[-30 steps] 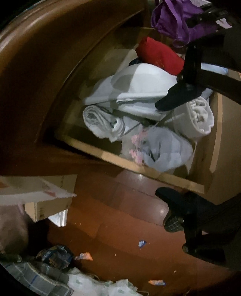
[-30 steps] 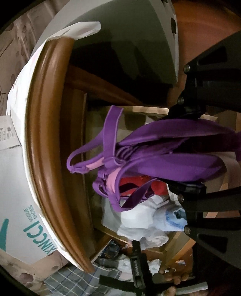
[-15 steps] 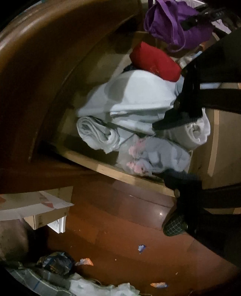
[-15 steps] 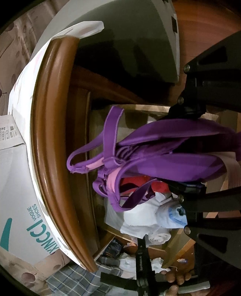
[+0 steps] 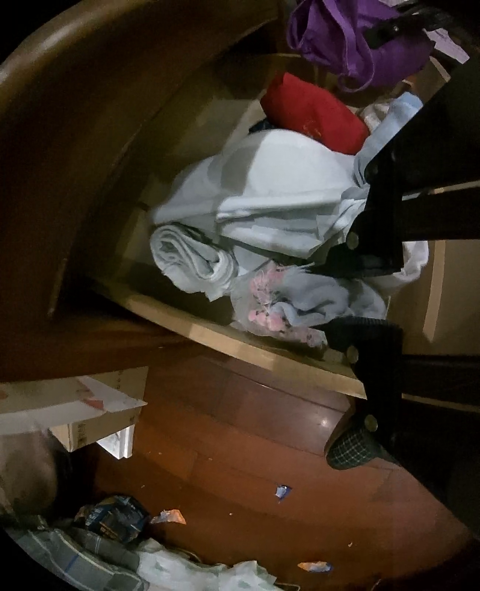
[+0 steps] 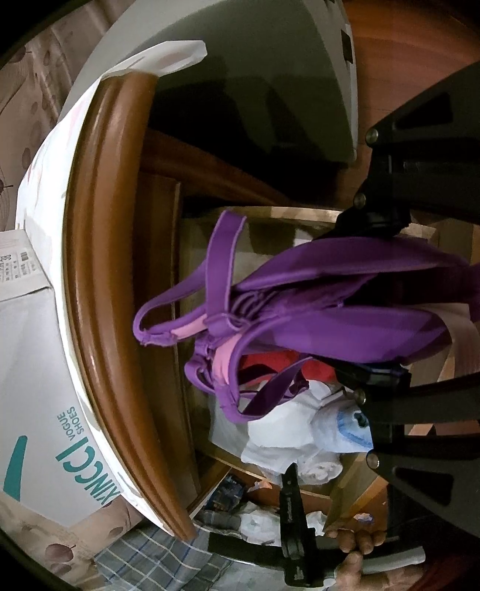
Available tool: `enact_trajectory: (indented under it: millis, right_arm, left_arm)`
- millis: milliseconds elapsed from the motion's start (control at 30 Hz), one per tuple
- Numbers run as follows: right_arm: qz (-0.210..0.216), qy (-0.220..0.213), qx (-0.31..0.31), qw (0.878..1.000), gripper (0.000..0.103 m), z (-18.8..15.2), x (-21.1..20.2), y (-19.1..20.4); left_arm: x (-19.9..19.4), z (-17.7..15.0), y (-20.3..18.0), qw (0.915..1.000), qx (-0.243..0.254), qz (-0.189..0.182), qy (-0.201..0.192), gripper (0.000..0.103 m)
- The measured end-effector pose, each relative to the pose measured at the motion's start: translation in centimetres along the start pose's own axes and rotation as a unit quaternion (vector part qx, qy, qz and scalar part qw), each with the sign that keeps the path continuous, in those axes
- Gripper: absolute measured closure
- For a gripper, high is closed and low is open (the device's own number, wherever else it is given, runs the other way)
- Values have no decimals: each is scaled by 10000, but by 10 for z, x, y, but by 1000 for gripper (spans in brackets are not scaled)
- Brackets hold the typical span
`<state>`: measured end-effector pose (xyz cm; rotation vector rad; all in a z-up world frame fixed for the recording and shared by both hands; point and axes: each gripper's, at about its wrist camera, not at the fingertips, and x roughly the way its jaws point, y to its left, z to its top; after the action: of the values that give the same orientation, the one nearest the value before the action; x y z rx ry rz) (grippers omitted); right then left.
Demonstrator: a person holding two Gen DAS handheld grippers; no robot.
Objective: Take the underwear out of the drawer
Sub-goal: 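Grasp the grey pink-patterned sock with the left tool while the right tool holds the bra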
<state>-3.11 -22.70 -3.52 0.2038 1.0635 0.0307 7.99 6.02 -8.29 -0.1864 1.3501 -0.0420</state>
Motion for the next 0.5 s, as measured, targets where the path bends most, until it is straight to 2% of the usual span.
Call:
enact_trajectory:
  millis: [300,500]
  right_arm:
    - [-25,-50,-24,10000,52,0,1,2]
    - [-23,-53,38,10000,52,0,1,0]
  left_arm:
    - [-40,-13,-2,9986,238,-171,-433,91]
    - [-84,-19,1,9958,439,-215,-768,91]
